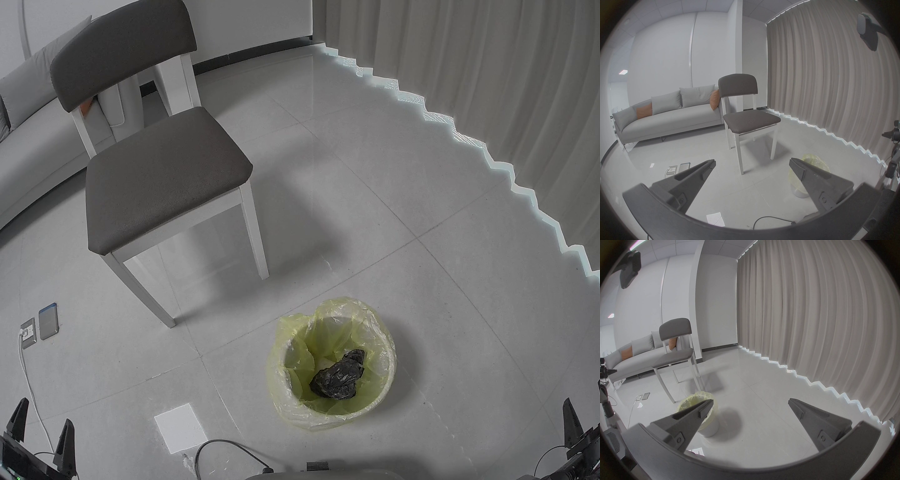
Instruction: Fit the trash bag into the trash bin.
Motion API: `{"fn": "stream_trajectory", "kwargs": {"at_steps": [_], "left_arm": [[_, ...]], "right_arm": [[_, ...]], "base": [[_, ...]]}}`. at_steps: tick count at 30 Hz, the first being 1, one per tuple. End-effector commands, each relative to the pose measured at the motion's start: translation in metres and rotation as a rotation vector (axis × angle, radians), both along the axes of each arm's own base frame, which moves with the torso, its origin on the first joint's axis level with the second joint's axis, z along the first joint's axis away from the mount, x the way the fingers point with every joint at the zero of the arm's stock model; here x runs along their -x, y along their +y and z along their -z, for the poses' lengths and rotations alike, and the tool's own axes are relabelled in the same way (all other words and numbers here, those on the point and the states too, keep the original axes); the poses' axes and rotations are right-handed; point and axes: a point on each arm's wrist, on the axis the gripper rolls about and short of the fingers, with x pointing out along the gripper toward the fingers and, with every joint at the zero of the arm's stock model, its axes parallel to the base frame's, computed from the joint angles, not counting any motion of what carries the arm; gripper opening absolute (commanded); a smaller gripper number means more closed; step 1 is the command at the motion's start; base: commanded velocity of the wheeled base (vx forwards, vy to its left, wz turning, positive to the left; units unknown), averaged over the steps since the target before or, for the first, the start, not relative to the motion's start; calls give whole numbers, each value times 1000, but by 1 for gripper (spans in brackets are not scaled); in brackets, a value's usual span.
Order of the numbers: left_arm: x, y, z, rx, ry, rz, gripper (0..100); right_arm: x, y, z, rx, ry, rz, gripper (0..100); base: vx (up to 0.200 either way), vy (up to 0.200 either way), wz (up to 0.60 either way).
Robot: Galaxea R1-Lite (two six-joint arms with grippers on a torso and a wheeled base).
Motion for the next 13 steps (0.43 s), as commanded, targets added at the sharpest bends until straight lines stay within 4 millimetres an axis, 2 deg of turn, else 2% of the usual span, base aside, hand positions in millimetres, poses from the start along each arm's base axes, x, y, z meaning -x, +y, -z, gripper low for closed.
{"fn": "stream_trajectory", "kwargs": {"at_steps": [1, 13], "left_arm": [[0, 0, 5, -3, 4, 1, 100], [0, 0, 5, -6, 4, 1, 100]], "right_arm": [[0, 0, 5, -3, 2, 0, 100], [0, 0, 4, -12, -2, 3, 100]], "base": [[0, 0, 0], [0, 0, 0]]}}
